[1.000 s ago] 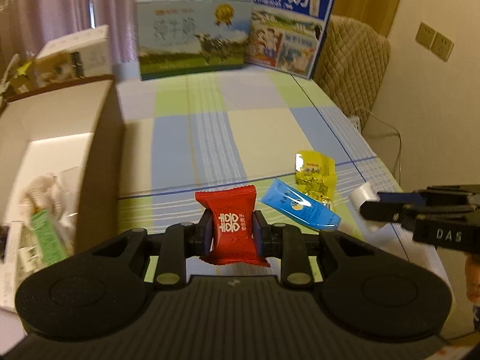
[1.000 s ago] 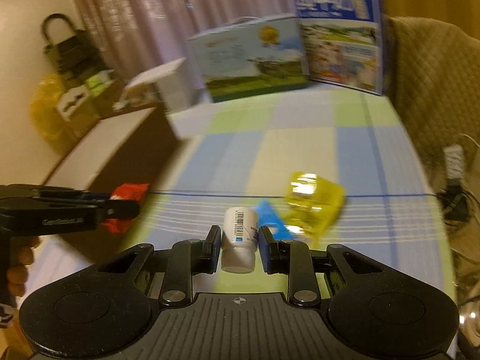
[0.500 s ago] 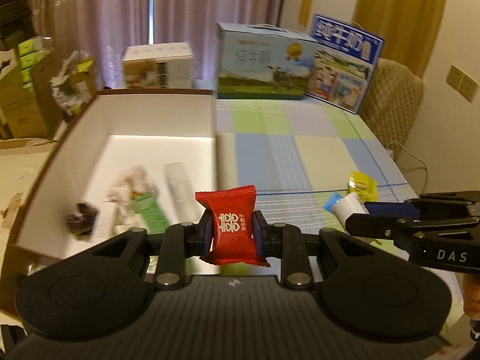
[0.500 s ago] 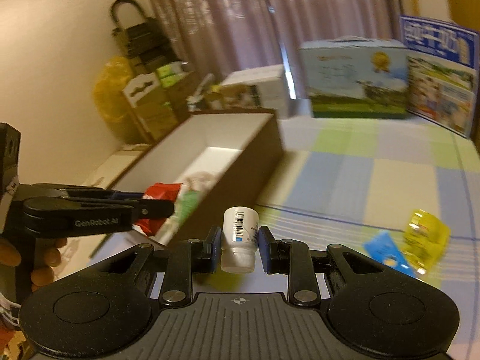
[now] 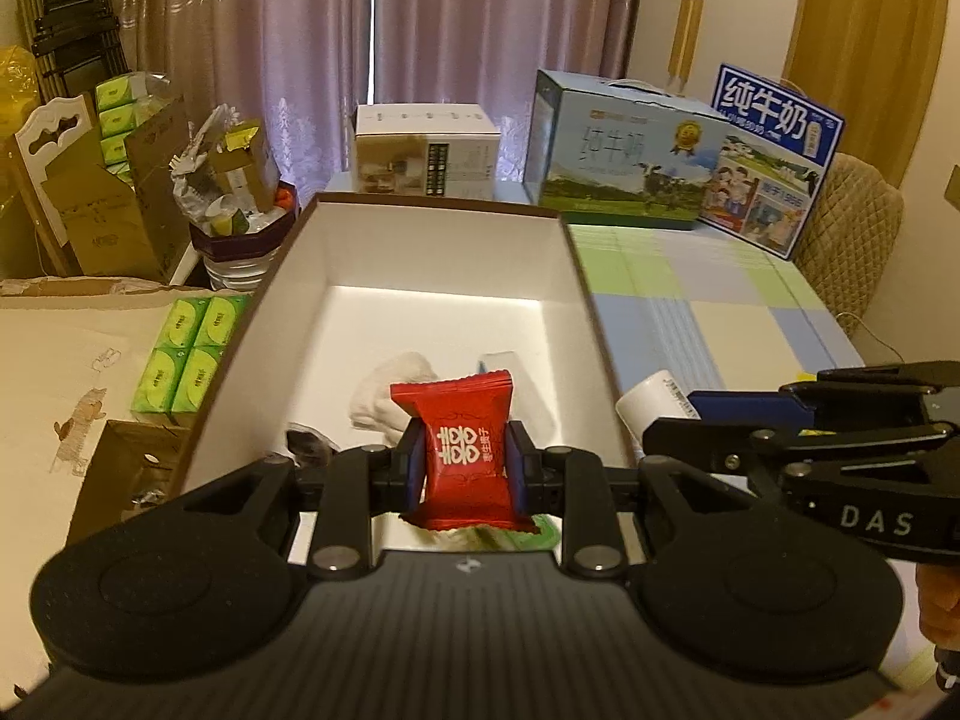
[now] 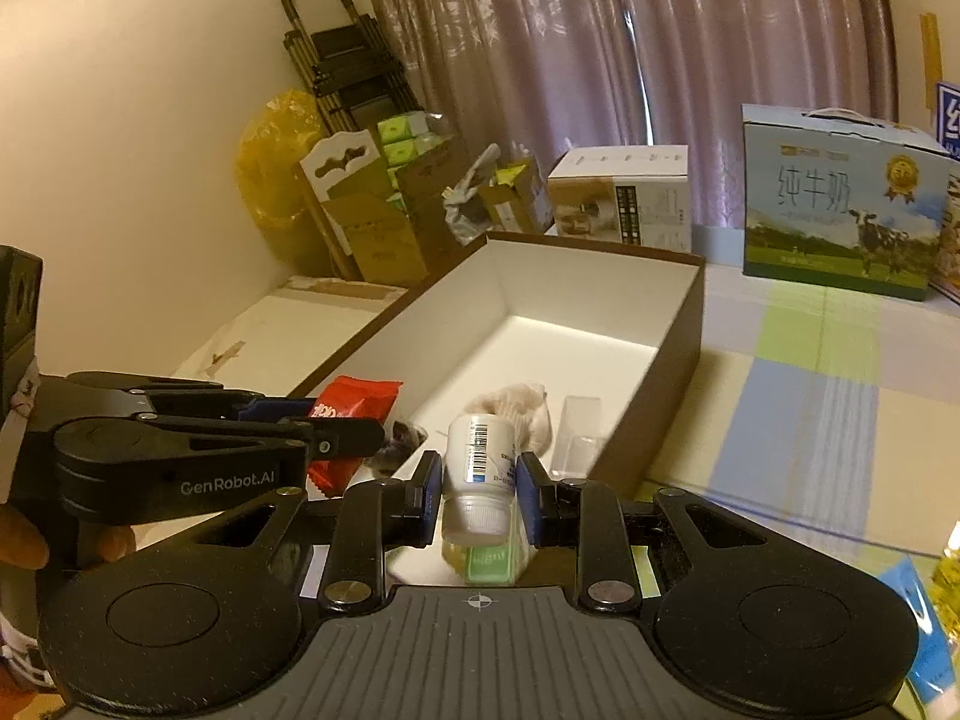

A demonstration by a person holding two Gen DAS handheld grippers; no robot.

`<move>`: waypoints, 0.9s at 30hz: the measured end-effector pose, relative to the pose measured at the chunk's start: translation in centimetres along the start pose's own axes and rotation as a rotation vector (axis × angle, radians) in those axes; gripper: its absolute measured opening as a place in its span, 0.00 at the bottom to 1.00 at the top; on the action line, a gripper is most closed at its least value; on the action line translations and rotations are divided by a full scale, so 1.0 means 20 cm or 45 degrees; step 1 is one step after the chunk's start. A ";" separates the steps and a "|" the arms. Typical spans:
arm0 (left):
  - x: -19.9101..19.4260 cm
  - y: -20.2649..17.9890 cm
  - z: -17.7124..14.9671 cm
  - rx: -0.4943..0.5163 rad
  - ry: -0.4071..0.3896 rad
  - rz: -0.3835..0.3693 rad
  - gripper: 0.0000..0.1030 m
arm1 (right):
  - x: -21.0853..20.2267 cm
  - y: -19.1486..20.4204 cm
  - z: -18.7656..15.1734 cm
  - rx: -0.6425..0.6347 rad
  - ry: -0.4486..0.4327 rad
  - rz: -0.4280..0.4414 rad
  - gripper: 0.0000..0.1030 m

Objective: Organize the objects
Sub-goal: 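Carry the red packet and white bottle into the box and release both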

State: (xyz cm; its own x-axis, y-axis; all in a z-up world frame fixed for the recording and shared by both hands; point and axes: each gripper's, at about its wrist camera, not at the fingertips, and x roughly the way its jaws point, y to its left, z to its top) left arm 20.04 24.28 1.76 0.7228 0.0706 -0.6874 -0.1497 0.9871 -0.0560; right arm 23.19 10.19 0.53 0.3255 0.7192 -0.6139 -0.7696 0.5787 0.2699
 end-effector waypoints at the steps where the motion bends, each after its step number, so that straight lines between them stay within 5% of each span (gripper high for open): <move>1: 0.02 0.02 0.01 0.006 0.003 0.001 0.22 | 0.03 0.00 0.01 0.001 0.007 -0.011 0.23; 27: 0.74 0.28 0.42 0.133 0.168 0.036 0.22 | 0.73 -0.32 0.38 0.022 0.095 -0.224 0.23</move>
State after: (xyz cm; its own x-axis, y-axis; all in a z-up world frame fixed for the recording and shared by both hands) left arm 35.56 32.04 -2.75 0.6235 0.0856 -0.7772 -0.0927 0.9951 0.0353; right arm 37.06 20.05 -4.47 0.4121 0.5761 -0.7059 -0.6948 0.6999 0.1656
